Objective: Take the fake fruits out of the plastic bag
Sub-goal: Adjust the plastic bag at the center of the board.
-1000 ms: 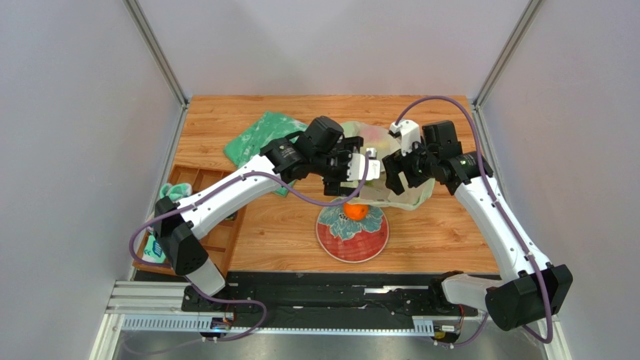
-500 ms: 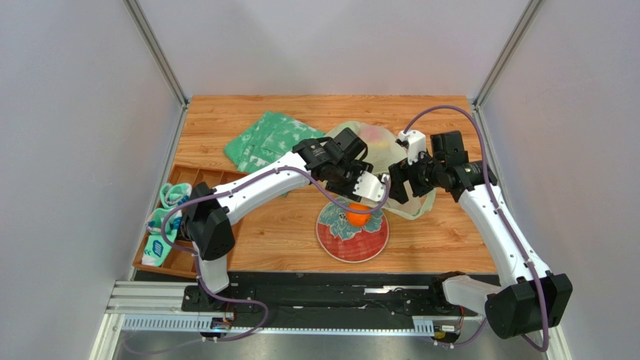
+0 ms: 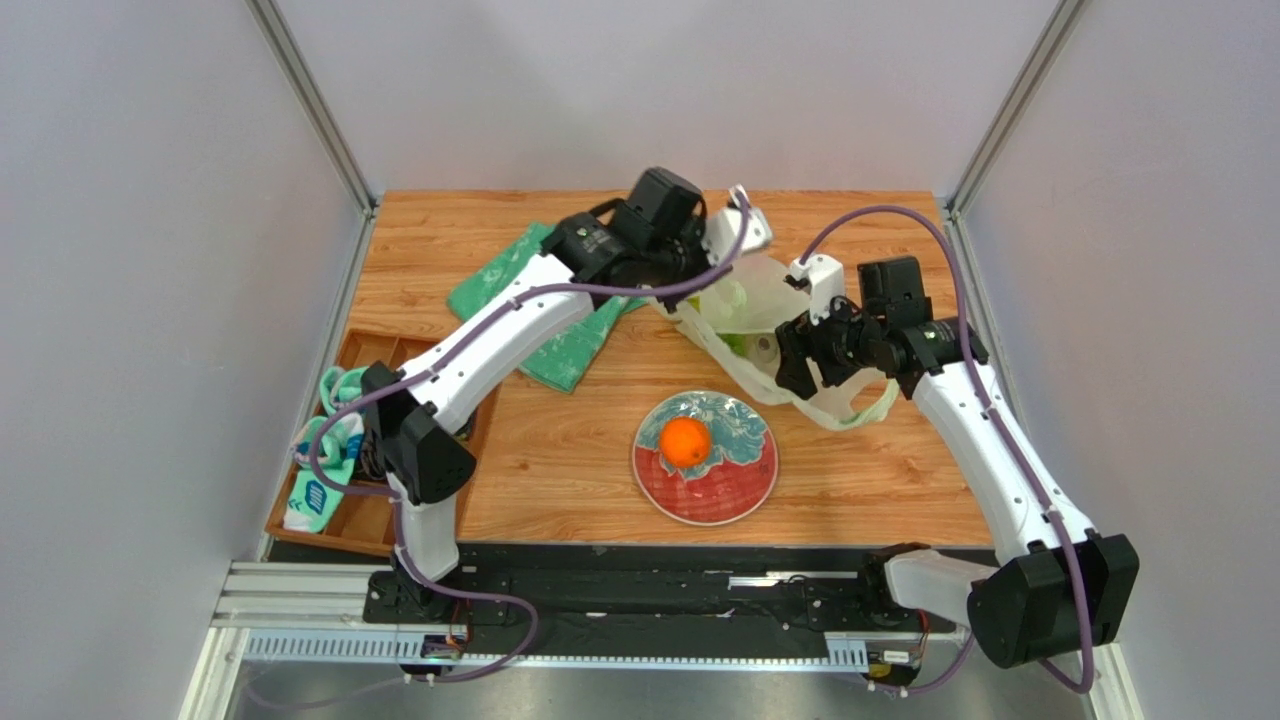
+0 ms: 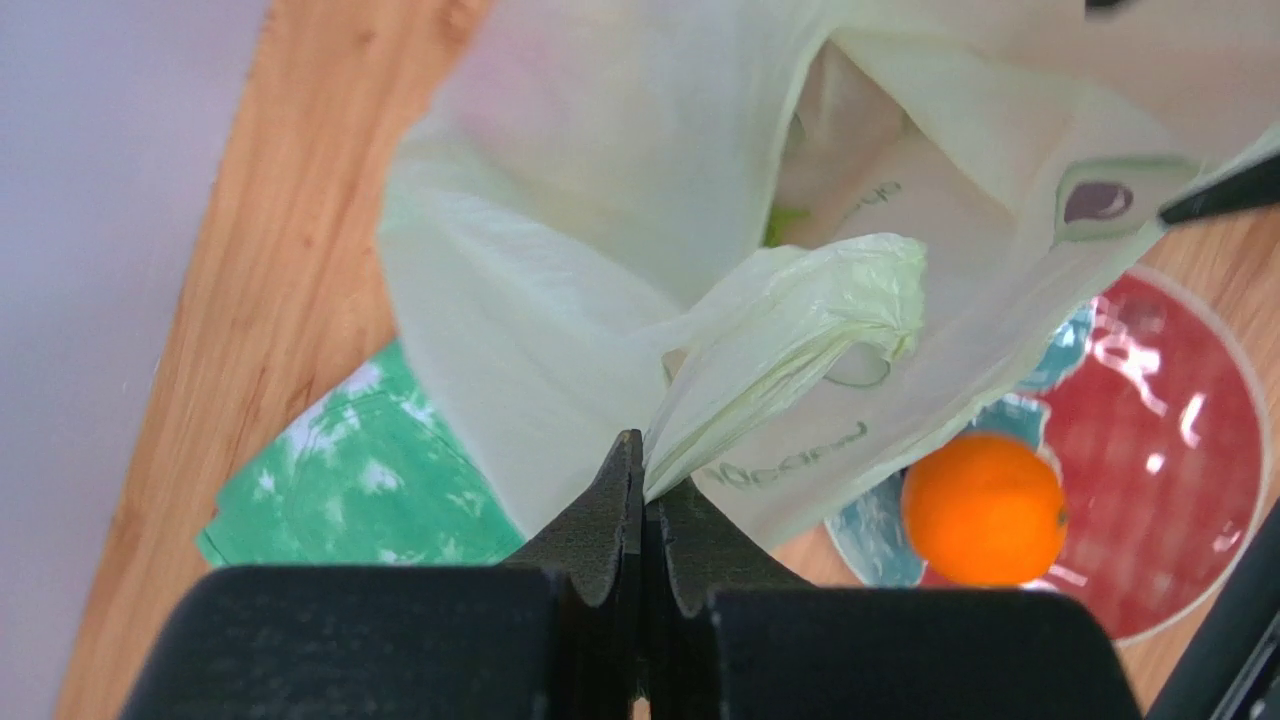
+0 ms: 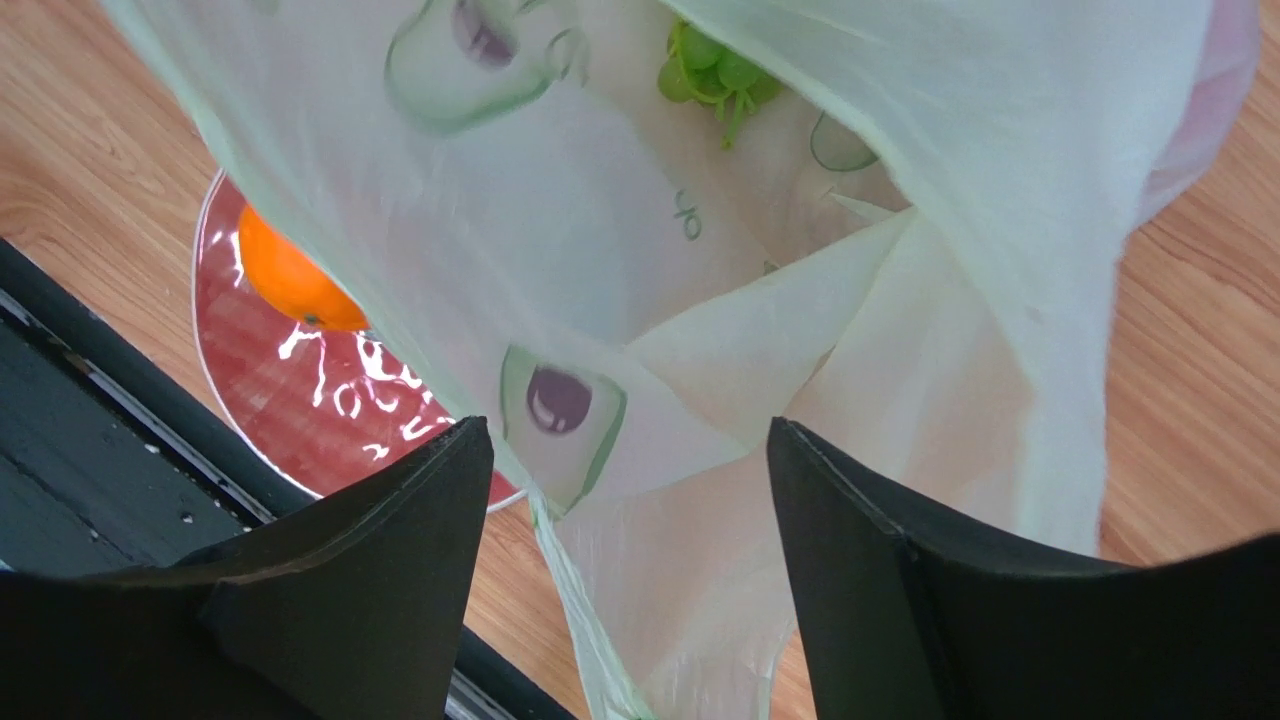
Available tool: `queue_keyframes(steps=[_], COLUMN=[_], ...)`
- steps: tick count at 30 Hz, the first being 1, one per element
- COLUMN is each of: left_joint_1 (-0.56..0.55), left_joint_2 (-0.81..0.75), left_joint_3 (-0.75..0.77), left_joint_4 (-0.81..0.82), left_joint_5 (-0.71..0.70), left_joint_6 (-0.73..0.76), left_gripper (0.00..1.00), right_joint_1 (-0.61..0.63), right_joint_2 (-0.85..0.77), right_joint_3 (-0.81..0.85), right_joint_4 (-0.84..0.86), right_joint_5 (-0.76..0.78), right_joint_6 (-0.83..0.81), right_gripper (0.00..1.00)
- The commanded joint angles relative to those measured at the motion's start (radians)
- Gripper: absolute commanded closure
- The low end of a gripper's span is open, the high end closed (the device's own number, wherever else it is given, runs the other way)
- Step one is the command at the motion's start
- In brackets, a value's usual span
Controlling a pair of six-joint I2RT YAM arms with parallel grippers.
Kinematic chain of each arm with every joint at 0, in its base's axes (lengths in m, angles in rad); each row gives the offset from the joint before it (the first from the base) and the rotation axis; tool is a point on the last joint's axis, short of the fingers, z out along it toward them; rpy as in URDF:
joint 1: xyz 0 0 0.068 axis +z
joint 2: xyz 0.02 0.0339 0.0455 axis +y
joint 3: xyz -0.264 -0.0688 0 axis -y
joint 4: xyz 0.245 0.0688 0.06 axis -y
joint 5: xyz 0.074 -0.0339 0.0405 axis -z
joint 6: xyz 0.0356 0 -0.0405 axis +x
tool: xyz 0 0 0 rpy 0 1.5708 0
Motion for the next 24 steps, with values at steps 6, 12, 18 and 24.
queue_keyframes(steps=[6,12,18,24], left_joint_1=[0.084,0.107,0.094,0.051], left_joint_2=[-0.079,0.018,0.009,-0.059], left_joint_3=[0.127,0.226,0.233,0.153], left_joint_4=[0.15,0.205,0.247,0.245], left_joint_5=[0.144,0.206,0.351,0.454], left_joint_6=[-0.412,-0.432,-0.544,-0.546], left_gripper=[1.0,1.0,1.0,1.0], right_joint_1=[-0.015,-0.319,-0.558,-0.602], right_joint_2=[0.173,0.276,0.038,-0.191], right_joint_3=[0.044,0.106,-0.046,0.048], right_joint_4=[0.034,-0.044,-0.21,-0.485], right_joint_5=[0.262,0.412,0.401,0.115], right_joint_6=[-0.055,-0.112,-0.349,-0.527], right_gripper=[0.31,0.32,0.32,0.32])
